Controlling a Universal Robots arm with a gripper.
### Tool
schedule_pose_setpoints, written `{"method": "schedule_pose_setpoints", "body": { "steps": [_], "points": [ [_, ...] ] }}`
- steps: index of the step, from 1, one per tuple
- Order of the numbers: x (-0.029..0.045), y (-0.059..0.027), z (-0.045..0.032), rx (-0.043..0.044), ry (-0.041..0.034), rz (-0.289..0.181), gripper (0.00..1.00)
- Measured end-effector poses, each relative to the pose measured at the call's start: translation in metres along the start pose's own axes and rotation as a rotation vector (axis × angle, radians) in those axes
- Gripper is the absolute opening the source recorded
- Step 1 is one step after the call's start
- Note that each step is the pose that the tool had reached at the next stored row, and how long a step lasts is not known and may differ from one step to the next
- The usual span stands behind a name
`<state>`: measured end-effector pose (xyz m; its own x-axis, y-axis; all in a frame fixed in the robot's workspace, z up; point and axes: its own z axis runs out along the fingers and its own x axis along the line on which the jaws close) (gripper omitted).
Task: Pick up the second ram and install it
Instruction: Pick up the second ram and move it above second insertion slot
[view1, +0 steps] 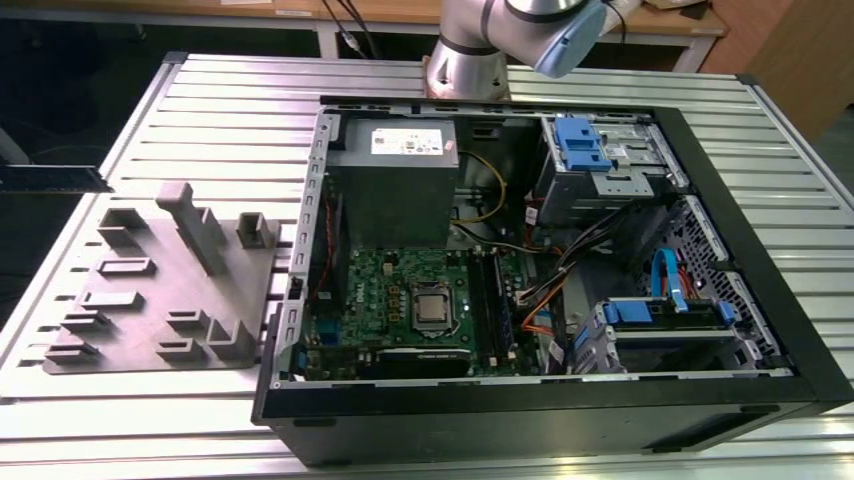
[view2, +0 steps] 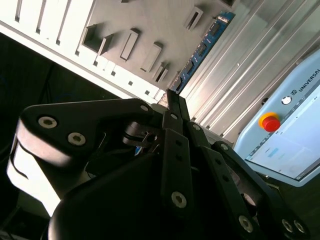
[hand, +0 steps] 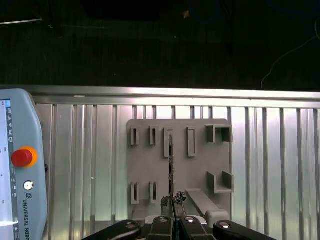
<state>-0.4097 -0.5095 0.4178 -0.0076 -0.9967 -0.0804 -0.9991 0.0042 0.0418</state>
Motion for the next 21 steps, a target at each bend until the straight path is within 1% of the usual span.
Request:
{"method": "schedule_pose_setpoints", "body": {
  "steps": [3,10,19,21],
  "points": [
    [-0.0001,-0.0086,-0.0003,0.0001,-0.0001,0.000,0.08],
    [-0.0003,-0.0340,-0.0014,0.0001,-0.0001,0.000,0.08],
    [-0.0006,-0.0715,-0.0028,0.0002,-0.0002,0.000,0.08],
    [-0.0006,-0.0785,-0.0032,0.0001,-0.0001,0.000,0.08]
  ]
}}
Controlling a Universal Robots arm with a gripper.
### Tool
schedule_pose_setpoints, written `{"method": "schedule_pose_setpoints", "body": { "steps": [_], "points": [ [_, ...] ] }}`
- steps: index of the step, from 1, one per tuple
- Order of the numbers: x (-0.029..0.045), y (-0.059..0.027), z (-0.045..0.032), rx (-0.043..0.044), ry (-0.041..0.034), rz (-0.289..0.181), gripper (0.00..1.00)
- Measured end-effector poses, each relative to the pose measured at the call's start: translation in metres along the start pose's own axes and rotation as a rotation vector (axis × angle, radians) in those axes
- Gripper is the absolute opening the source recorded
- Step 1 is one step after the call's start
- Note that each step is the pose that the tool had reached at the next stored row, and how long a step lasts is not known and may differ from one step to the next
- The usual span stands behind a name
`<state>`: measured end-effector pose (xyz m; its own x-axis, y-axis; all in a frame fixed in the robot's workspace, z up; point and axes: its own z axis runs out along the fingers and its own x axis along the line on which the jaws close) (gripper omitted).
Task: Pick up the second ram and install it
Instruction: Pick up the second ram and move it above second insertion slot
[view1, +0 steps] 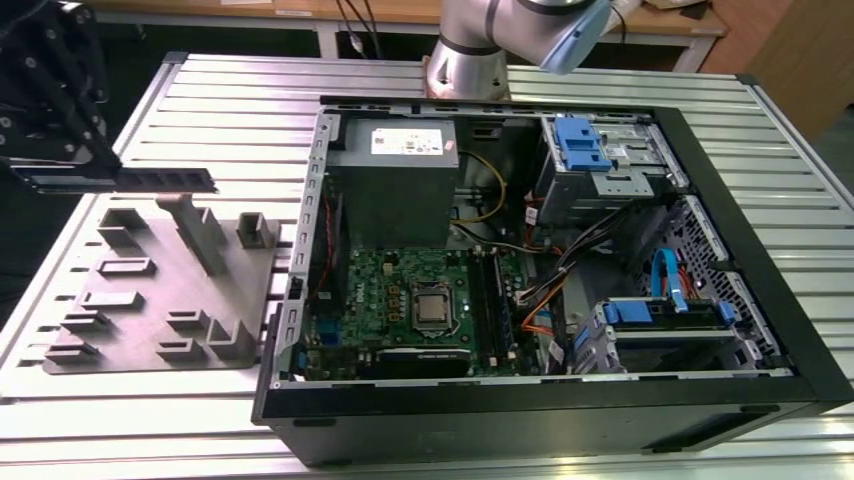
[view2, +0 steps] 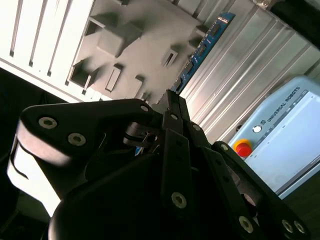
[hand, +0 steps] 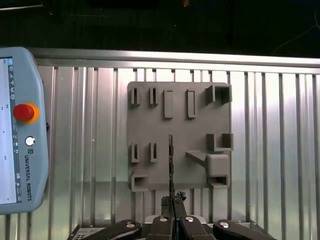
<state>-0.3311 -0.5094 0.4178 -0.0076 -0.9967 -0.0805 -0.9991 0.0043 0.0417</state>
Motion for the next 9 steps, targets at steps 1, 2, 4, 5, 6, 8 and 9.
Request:
{"method": "schedule_pose_setpoints", "body": {
  "steps": [1,2,4,5,6,8,9],
  "points": [
    [0.0000,-0.0028,-0.0001,-0.0001,0.0000,0.000,0.08],
    [0.0000,-0.0058,-0.0003,-0.0001,0.0000,0.000,0.08],
    [-0.0001,-0.0114,-0.0005,0.0000,-0.0001,0.000,0.08],
    [-0.0001,-0.0138,-0.0006,0.0000,-0.0001,0.000,0.08],
    [-0.0001,-0.0160,-0.0007,0.0000,0.0000,0.000,0.08],
    [-0.0002,-0.0212,-0.0009,0.0000,0.0000,0.000,0.08],
    [-0.0002,-0.0240,-0.0010,0.0000,0.0000,0.000,0.08]
  ]
}}
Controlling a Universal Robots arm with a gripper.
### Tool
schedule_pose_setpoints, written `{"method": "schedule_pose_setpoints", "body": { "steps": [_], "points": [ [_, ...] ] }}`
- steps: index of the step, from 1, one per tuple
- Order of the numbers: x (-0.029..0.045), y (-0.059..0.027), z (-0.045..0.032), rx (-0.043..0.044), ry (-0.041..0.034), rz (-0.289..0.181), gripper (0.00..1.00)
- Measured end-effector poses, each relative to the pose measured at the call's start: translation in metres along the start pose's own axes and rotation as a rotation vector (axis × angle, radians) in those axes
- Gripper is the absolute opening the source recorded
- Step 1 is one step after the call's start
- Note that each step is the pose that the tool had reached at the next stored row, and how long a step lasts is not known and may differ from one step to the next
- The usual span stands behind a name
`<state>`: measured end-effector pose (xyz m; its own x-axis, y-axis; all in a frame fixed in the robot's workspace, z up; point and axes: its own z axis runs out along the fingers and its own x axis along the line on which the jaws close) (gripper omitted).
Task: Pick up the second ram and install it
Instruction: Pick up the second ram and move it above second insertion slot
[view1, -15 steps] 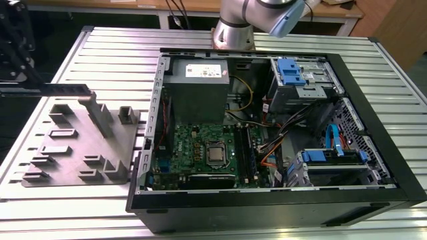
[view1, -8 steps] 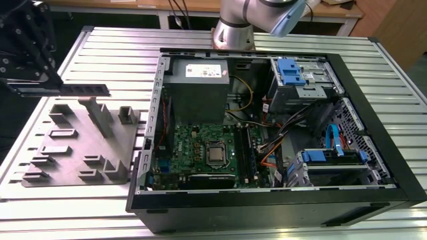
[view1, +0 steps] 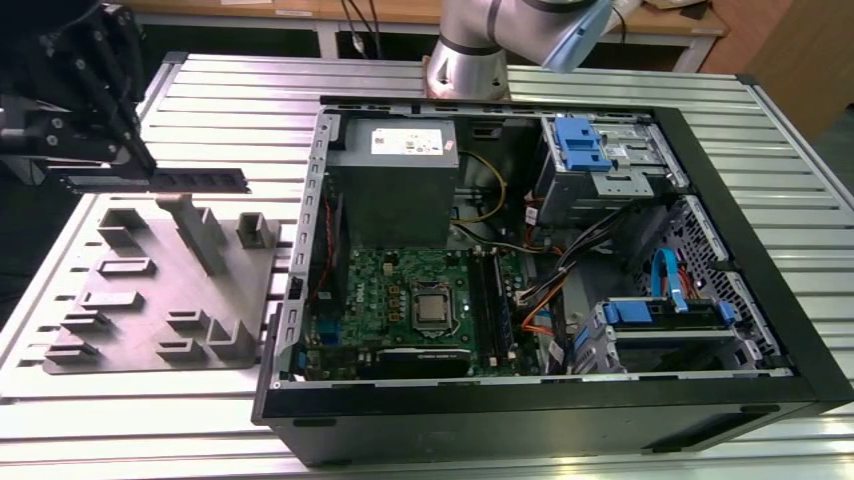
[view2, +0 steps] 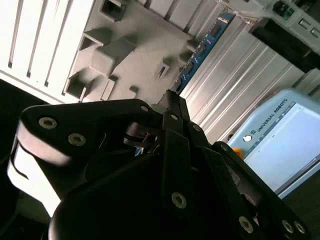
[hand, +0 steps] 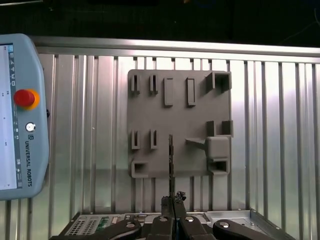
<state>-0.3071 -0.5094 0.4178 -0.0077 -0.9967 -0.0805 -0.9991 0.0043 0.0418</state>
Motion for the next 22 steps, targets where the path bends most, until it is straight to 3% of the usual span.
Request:
{"method": "schedule_pose_setpoints", "body": {
  "steps": [12,22],
  "points": [
    [-0.0003,-0.0432,-0.0018,0.0000,0.0000,0.000,0.08],
    [-0.0007,-0.0879,-0.0036,0.0000,0.0000,0.000,0.08]
  ]
}}
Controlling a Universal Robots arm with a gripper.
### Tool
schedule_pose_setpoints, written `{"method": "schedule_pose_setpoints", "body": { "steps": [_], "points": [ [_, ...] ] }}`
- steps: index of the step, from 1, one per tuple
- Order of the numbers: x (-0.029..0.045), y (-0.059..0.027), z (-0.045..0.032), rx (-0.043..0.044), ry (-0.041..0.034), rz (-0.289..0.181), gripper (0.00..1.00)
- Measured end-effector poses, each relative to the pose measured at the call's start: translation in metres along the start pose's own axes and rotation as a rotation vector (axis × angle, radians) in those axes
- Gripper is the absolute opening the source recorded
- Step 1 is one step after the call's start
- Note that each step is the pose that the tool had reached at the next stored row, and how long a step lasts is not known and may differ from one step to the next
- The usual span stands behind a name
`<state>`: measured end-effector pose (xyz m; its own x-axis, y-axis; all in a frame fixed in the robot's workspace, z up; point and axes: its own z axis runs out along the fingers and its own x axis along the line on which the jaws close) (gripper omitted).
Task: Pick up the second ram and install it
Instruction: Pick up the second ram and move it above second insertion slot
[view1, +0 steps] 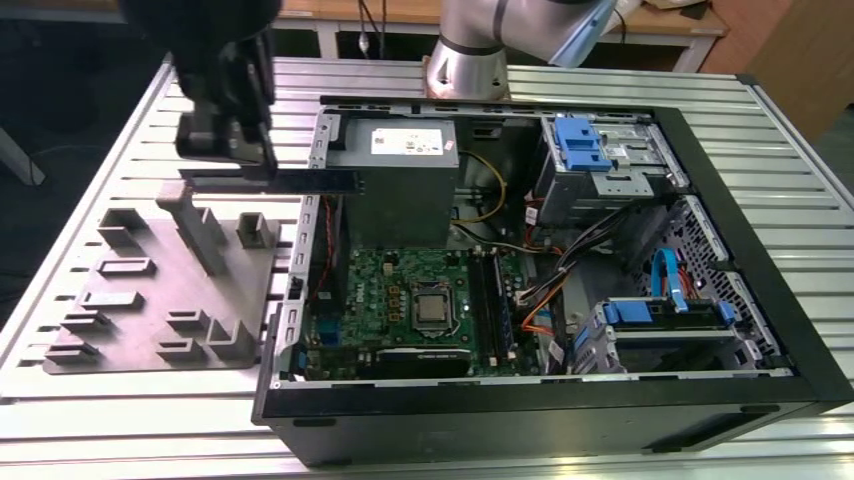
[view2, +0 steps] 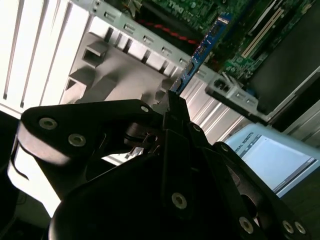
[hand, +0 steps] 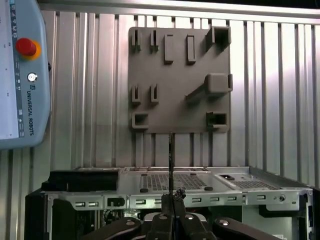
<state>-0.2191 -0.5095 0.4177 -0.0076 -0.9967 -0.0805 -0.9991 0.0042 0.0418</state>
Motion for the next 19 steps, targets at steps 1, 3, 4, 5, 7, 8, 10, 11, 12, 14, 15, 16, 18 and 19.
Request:
{"method": "schedule_pose_setpoints", "body": {
  "steps": [1,3,4,5,7,8,10,11,12,14,15,16,18,19],
  "points": [
    [0.0000,-0.0045,-0.0002,0.0000,0.0001,0.000,0.08],
    [-0.0001,-0.0139,-0.0006,0.0000,0.0000,0.000,0.08],
    [-0.0001,-0.0184,-0.0008,0.0000,0.0000,0.000,0.08],
    [-0.0002,-0.0228,-0.0009,0.0000,0.0000,0.000,0.08],
    [-0.0002,-0.0319,-0.0012,0.0000,0.0000,0.000,0.08],
    [-0.0003,-0.0364,-0.0014,0.0000,0.0000,0.000,0.08],
    [-0.0003,-0.0456,-0.0018,0.0000,0.0001,0.000,0.08],
    [-0.0004,-0.0501,-0.0019,-0.0001,0.0001,0.000,0.08],
    [-0.0004,-0.0548,-0.0021,-0.0001,0.0001,0.000,0.08],
    [-0.0005,-0.0641,-0.0023,-0.0001,0.0000,0.000,0.08],
    [-0.0005,-0.0686,-0.0024,-0.0001,0.0000,0.000,0.08],
    [-0.0005,-0.0732,-0.0025,-0.0001,0.0000,0.000,0.08],
    [-0.0006,-0.0821,-0.0026,-0.0001,0.0000,0.000,0.08],
    [-0.0006,-0.0866,-0.0028,-0.0003,0.0001,0.000,0.08]
  ]
}}
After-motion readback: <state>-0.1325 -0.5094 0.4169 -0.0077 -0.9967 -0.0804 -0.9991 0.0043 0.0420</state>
